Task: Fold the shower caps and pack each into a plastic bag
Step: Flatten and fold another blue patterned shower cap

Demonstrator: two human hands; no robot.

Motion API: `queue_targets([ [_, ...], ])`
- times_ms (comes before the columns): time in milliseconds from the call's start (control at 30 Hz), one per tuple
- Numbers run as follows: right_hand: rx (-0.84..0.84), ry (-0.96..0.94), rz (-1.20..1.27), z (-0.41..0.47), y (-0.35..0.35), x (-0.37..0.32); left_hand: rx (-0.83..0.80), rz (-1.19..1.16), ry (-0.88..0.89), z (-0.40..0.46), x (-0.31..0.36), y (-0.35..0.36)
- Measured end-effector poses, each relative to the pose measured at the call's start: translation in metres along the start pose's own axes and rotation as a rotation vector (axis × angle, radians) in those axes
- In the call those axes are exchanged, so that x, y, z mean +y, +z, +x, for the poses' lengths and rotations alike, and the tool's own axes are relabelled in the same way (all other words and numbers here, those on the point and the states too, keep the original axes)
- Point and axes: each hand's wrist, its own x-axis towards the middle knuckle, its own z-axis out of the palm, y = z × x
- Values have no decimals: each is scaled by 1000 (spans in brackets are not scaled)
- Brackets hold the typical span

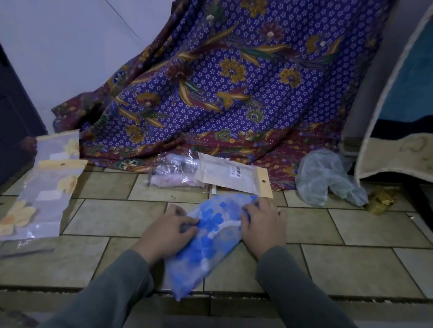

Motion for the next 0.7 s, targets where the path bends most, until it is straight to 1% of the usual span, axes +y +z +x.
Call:
queue_targets([
  [33,-47,46,10,-1,-2,-5,17,5,8,-1,4,2],
  [67,-132,75,3,-2,-1,-9,47,5,10,-2,8,5],
  [167,-316,17,0,3,0,-10,126,13,34,-6,19,11],
  [200,-351,-18,10,6,0,-7,157,44,77,-7,20,12],
  [267,-394,-80,33,14,0,1,228,147,243,-10,19,14],
  [300,-404,-102,45,17,0,5,235,167,329,-9,17,14],
  [367,-424,-111,58,23,0,10,163,168,415,-6,12,15],
  [433,-395,-113,80,23,2,12,111,153,411,-3,9,18],
  [467,-329,-125,111,19,3,12,116,149,406,-1,9,19],
  [500,-227,-155,159,13,2,11,139,151,410,0,10,21],
  [533,-119,-203,215,5,1,12,169,151,421,0,10,23],
  [567,-50,-261,261,-4,0,13,208,139,437,0,11,24],
  [633,-68,-377,290,-23,-3,16,264,68,489,-2,14,25],
  [700,-124,-399,296,-35,-2,19,236,0,577,-6,19,23],
])
